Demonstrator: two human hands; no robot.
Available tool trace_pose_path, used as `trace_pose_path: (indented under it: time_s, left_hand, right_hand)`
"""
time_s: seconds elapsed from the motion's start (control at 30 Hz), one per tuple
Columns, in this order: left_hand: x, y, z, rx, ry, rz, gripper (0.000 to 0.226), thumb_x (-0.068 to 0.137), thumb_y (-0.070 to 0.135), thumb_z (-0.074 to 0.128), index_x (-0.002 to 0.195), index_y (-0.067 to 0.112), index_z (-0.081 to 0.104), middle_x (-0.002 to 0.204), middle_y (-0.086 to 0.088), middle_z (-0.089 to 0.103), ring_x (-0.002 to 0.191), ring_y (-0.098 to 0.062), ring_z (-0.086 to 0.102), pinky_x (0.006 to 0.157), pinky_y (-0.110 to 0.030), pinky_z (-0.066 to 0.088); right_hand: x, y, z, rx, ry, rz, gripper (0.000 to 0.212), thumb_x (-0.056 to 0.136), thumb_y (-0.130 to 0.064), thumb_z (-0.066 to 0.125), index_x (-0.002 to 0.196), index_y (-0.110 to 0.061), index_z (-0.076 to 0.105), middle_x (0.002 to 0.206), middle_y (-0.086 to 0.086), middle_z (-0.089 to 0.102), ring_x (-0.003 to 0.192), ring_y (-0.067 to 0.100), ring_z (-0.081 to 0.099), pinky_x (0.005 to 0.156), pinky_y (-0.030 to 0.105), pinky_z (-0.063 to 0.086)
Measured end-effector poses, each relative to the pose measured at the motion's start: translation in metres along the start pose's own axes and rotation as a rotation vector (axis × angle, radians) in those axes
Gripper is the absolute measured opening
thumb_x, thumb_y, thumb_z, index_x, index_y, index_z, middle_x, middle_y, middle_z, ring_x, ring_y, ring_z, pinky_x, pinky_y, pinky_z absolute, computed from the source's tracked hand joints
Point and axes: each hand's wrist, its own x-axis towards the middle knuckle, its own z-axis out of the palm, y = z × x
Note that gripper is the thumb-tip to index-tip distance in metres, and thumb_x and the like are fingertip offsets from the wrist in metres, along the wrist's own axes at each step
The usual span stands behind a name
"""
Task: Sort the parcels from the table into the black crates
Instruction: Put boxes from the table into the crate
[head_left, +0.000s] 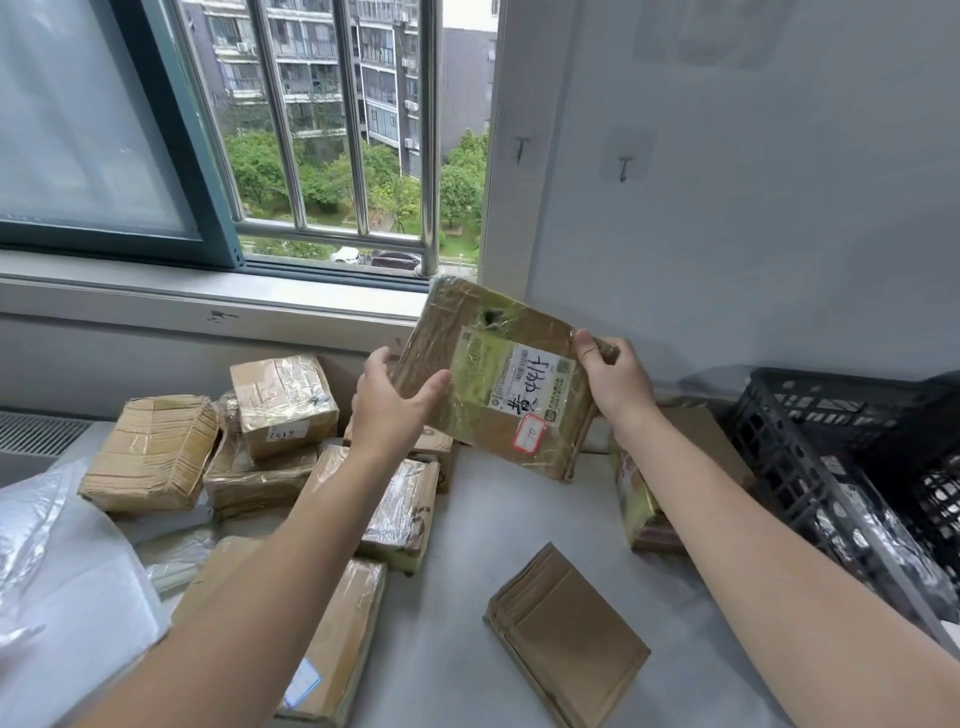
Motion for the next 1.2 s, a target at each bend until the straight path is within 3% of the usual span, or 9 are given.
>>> trace_pose_path:
  time_s: [0.1, 0.17, 0.3, 0.57, 0.8, 0.93, 1.03, 1.1, 1.2]
  left_hand:
    - [-0.002, 0.003, 0.007, -0.285, -0.011, -0.145, 0.087, 0.079, 0.043, 0.08, 0.147, 0.022, 0.03, 0.134, -0.003, 0.051, 0.115, -0.02, 0.058, 0.086, -0.037, 0.055]
    - [-0.001, 0.008, 0.01, -0.435, 0.007, -0.19, 0.101, 0.076, 0.034, 0.085, 0.152, 0.027, 0.02, 0.141, -0.006, 0.044, 0.122, -0.023, 0.053, 0.097, -0.045, 0.053]
    - [0.01, 0.021, 0.007, -0.423, 0.051, -0.09, 0.098, 0.072, 0.026, 0.088, 0.148, 0.019, 0.027, 0.137, -0.005, 0.049, 0.123, -0.02, 0.052, 0.107, -0.043, 0.045]
    - [0.02, 0.061, 0.003, -0.39, 0.046, 0.071, 0.082, 0.073, 0.031, 0.087, 0.14, 0.023, 0.04, 0.12, 0.007, 0.059, 0.102, 0.002, 0.058, 0.077, -0.018, 0.05]
    - [0.02, 0.084, -0.006, -0.315, 0.001, 0.184, 0.086, 0.077, 0.039, 0.083, 0.147, 0.025, 0.036, 0.141, 0.001, 0.051, 0.125, -0.021, 0.053, 0.101, -0.048, 0.05]
    - [0.02, 0.092, -0.009, -0.255, -0.02, 0.232, 0.082, 0.08, 0.04, 0.08, 0.148, 0.027, 0.035, 0.145, 0.0, 0.049, 0.126, -0.021, 0.052, 0.101, -0.046, 0.051]
    - [0.009, 0.098, -0.002, -0.223, -0.048, 0.319, 0.069, 0.088, 0.03, 0.073, 0.147, 0.022, 0.038, 0.132, 0.008, 0.057, 0.11, -0.013, 0.06, 0.082, -0.021, 0.057]
    - [-0.001, 0.099, 0.003, -0.194, -0.079, 0.373, 0.064, 0.091, 0.02, 0.07, 0.147, 0.019, 0.039, 0.122, 0.014, 0.06, 0.112, -0.012, 0.061, 0.088, -0.028, 0.058]
    - [-0.015, 0.094, 0.001, -0.173, -0.193, 0.436, 0.088, 0.087, 0.019, 0.075, 0.156, 0.029, 0.022, 0.143, 0.005, 0.053, 0.129, -0.015, 0.053, 0.107, -0.045, 0.047]
  right_hand:
    - [-0.001, -0.001, 0.0, 0.002, 0.034, 0.011, 0.043, 0.089, -0.066, 0.054, 0.097, -0.023, 0.052, 0.086, -0.008, 0.061, 0.077, 0.007, 0.056, 0.064, 0.029, 0.042]
    - [-0.004, -0.002, -0.003, -0.033, 0.001, -0.004, 0.046, 0.088, -0.066, 0.055, 0.094, -0.02, 0.054, 0.083, -0.005, 0.063, 0.073, 0.01, 0.06, 0.055, 0.026, 0.043]
    - [-0.007, -0.002, -0.018, -0.271, -0.144, -0.078, 0.054, 0.09, -0.072, 0.044, 0.089, -0.019, 0.057, 0.082, -0.006, 0.065, 0.077, 0.011, 0.061, 0.06, 0.03, 0.041]
    - [-0.02, -0.009, -0.02, -0.227, -0.085, -0.116, 0.058, 0.098, -0.062, 0.035, 0.091, -0.007, 0.05, 0.082, 0.01, 0.061, 0.078, 0.027, 0.058, 0.066, 0.037, 0.042]
    - [-0.033, -0.021, -0.026, -0.263, -0.096, -0.254, 0.044, 0.106, -0.039, 0.034, 0.071, -0.014, 0.044, 0.097, 0.013, 0.05, 0.092, 0.023, 0.048, 0.074, 0.03, 0.031]
    - [-0.042, -0.021, -0.023, -0.189, -0.088, -0.268, 0.029, 0.105, -0.034, 0.04, 0.09, -0.011, 0.049, 0.083, 0.003, 0.055, 0.081, 0.023, 0.052, 0.063, 0.034, 0.034]
    - [-0.049, -0.025, -0.016, -0.14, -0.077, -0.278, 0.022, 0.105, -0.036, 0.039, 0.11, -0.016, 0.044, 0.091, 0.0, 0.065, 0.083, 0.018, 0.062, 0.07, 0.041, 0.05]
    - [-0.051, -0.027, -0.014, -0.089, -0.021, -0.288, 0.015, 0.105, -0.034, 0.04, 0.113, -0.021, 0.041, 0.092, -0.009, 0.063, 0.082, 0.006, 0.062, 0.076, 0.042, 0.053]
    - [-0.048, -0.035, -0.019, -0.024, 0.058, -0.316, 0.018, 0.105, -0.033, 0.042, 0.119, -0.022, 0.042, 0.094, -0.012, 0.06, 0.08, 0.003, 0.06, 0.077, 0.044, 0.054]
